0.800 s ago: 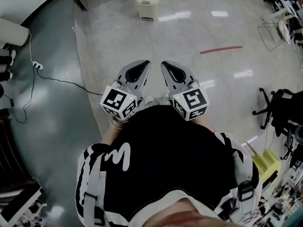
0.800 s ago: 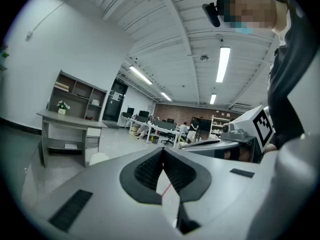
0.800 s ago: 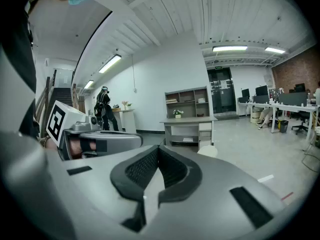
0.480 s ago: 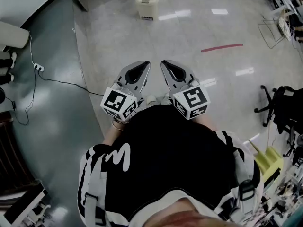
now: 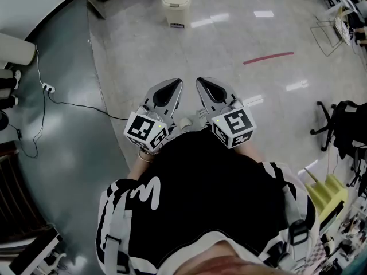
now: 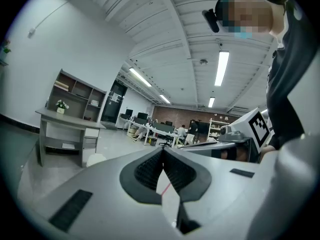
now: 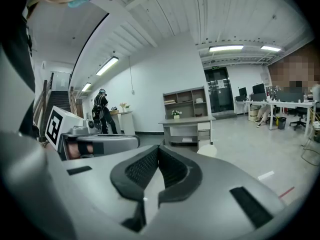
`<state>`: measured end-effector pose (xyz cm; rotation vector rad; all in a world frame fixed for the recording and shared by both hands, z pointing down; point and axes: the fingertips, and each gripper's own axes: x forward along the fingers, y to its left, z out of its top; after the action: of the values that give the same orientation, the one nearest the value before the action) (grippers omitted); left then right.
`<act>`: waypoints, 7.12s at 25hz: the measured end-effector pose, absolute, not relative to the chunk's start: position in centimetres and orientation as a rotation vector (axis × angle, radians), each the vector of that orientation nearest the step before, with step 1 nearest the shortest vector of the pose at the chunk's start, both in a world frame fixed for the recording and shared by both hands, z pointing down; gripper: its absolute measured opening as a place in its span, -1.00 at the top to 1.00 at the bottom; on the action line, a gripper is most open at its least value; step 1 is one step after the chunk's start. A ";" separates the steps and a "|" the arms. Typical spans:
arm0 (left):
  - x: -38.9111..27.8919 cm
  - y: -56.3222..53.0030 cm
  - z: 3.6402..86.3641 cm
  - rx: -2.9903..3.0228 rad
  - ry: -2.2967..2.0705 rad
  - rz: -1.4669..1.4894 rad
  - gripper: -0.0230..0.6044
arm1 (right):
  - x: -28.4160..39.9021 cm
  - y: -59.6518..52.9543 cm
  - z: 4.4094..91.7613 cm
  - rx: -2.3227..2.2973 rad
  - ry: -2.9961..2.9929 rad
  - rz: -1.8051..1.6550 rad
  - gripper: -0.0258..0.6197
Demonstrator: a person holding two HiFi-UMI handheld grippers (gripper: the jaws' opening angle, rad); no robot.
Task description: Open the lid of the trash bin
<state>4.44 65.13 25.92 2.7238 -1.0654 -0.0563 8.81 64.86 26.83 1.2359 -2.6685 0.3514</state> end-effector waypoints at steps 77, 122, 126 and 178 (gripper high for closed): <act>7.4 27.5 24.5 2.672 -1.241 -0.079 0.92 | 12.1 26.6 25.6 1.155 -2.706 0.337 0.89; 2.8 6.6 26.8 2.694 -1.140 -0.065 0.92 | 9.8 5.8 27.4 1.326 -2.607 0.306 0.89; 1.9 3.6 26.6 2.692 -1.130 -0.044 0.92 | 9.1 2.7 27.3 1.336 -2.592 0.292 0.89; -2.2 -15.1 27.3 2.671 -1.045 -0.016 0.92 | 4.8 -16.6 27.9 1.400 -2.563 0.384 0.89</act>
<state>-2.23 -15.14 27.32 2.6706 -1.0455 -0.0163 4.81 -16.58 27.91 1.3997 -2.5626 0.3844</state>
